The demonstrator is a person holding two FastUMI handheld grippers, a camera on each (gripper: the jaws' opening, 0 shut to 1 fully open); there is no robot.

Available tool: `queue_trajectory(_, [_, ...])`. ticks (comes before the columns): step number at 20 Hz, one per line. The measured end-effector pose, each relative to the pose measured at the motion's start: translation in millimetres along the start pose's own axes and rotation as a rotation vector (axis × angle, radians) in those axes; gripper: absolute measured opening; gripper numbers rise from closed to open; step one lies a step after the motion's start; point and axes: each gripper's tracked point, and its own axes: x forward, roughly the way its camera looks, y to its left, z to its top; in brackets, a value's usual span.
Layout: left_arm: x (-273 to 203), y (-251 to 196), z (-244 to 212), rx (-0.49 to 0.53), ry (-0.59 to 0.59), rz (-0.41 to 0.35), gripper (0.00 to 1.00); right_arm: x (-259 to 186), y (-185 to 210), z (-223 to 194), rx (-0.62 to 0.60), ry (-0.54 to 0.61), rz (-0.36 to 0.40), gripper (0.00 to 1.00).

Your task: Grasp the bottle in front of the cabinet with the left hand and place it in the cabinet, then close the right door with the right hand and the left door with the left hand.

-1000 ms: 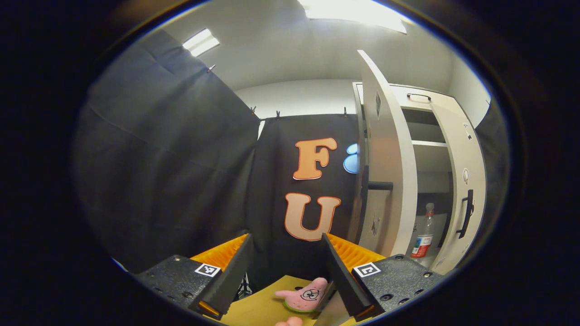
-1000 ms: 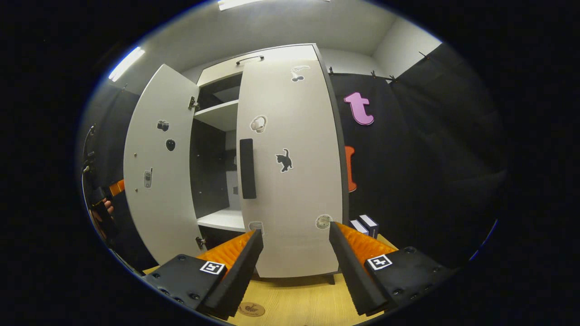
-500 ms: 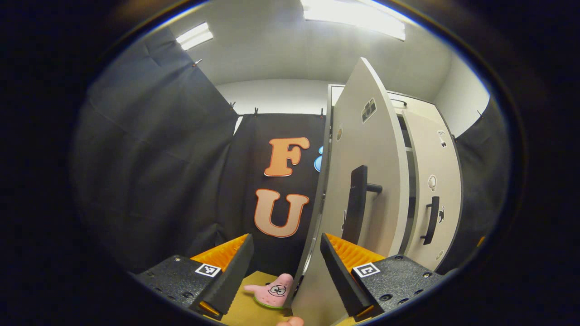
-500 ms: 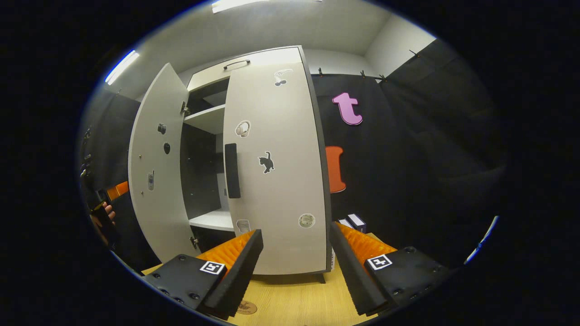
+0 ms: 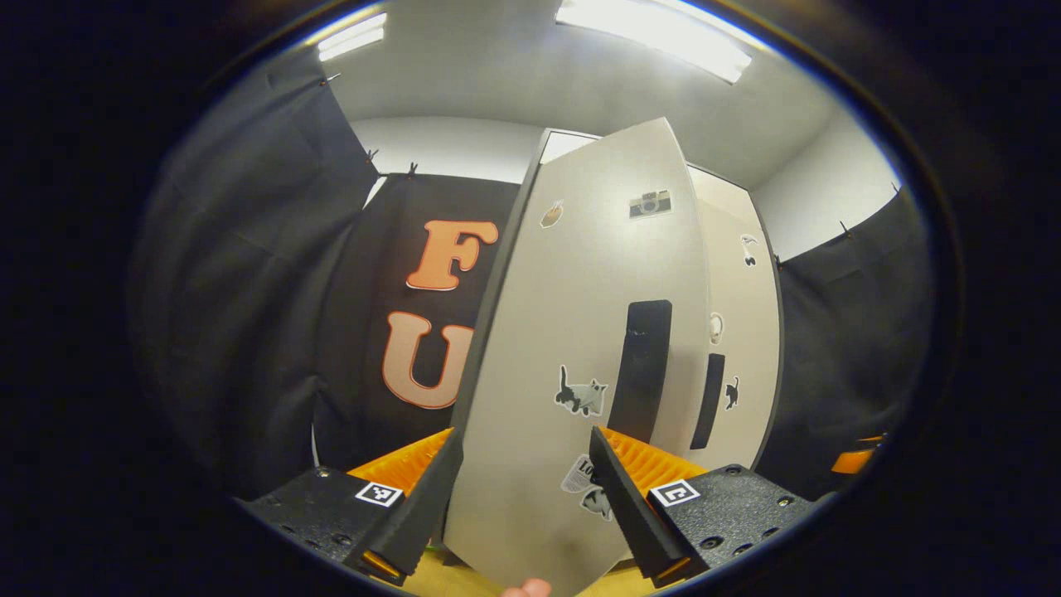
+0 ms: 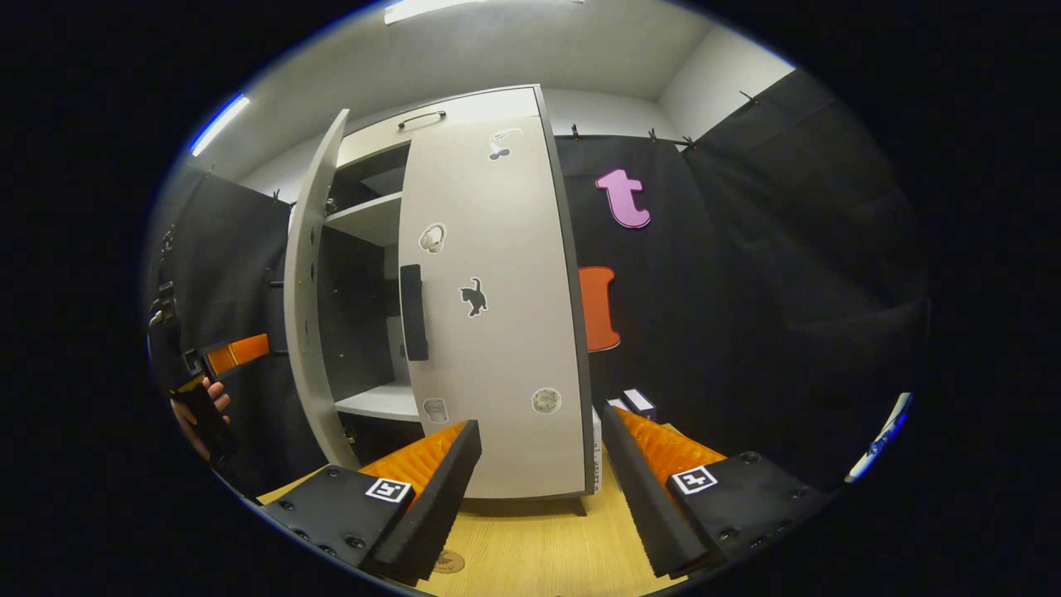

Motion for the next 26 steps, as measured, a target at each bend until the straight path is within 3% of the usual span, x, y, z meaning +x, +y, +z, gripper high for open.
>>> queue_trajectory(4, [8.1, -16.3, -3.8, 0.001, 0.012, -0.058, 0.9, -5.9, -4.1, -3.6, -0.006, 0.009, -0.015, 0.98])
queue_trajectory(12, [37.9, -57.8, -28.5, -0.004, 0.058, -0.142, 0.94, -10.2, -21.2, -2.7, 0.004, 0.015, -0.059, 0.98])
queue_trajectory(26, [89.3, -84.1, -56.3, 0.021, 0.06, -0.141, 0.94, -14.5, -40.8, -0.3, -0.023, 0.012, -0.13, 0.98])
